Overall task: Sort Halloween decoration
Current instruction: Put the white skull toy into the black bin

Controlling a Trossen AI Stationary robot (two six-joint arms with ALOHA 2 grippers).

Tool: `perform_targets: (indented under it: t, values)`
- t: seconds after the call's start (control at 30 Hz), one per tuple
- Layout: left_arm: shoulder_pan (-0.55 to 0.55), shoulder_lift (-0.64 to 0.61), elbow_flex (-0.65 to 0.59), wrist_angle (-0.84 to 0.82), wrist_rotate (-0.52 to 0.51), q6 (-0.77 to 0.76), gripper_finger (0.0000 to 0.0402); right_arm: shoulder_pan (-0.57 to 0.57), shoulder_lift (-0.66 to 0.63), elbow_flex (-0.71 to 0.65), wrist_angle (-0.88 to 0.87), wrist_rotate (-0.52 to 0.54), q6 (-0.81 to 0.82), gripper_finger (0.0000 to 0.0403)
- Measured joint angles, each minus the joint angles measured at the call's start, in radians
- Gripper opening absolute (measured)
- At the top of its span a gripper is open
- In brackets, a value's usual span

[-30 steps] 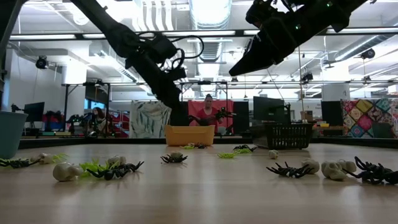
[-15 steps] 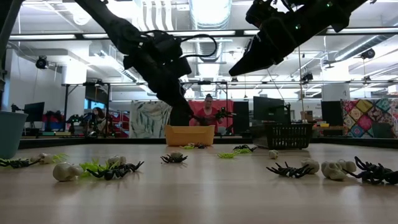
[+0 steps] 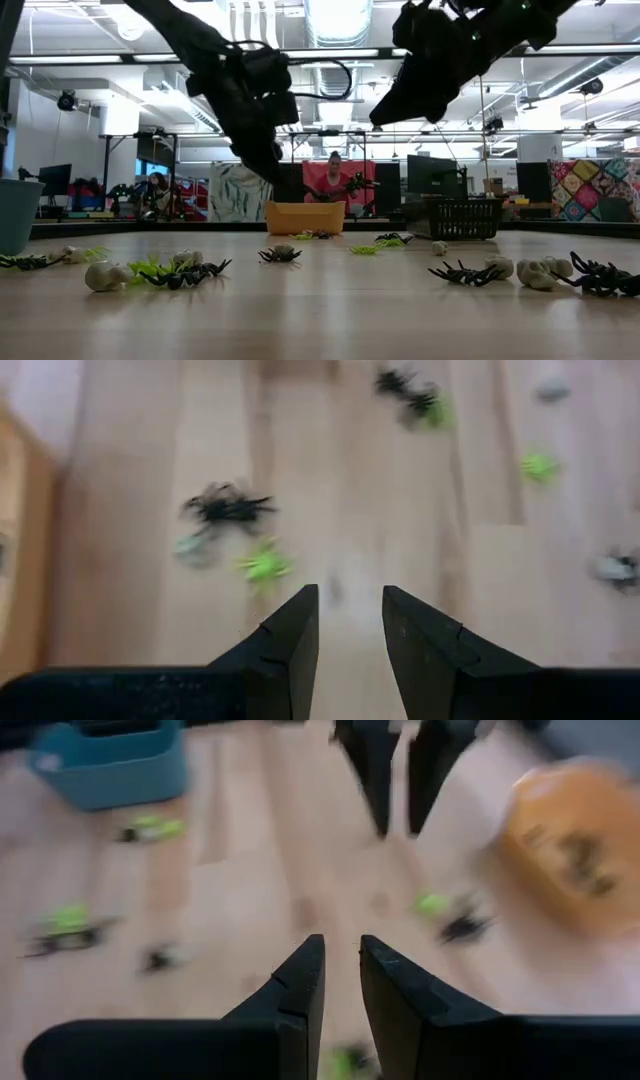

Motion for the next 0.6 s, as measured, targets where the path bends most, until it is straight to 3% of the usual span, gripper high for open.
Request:
perform_targets:
  t: [0.23, 0.47, 0.6]
  values:
    - [-0.103, -0.034, -0.03, 0.043, -0.002, -0.02, 0.0096, 0.003, 0.016, 0.109, -0.299, -0.189, 0.221, 0.0058]
    - [-0.156, -0.099, -0.094, 0.124, -0.007, -0.047, 0.0096, 0.043, 0.072, 0.228, -0.545, -0.215, 0.417, 0.0058]
    - [-0.174, -0.165, -0.143, 0.177, -0.069, -0.091, 0.0096, 0.054, 0.162, 0.321, -0.706, -0.214, 0.509, 0.0058]
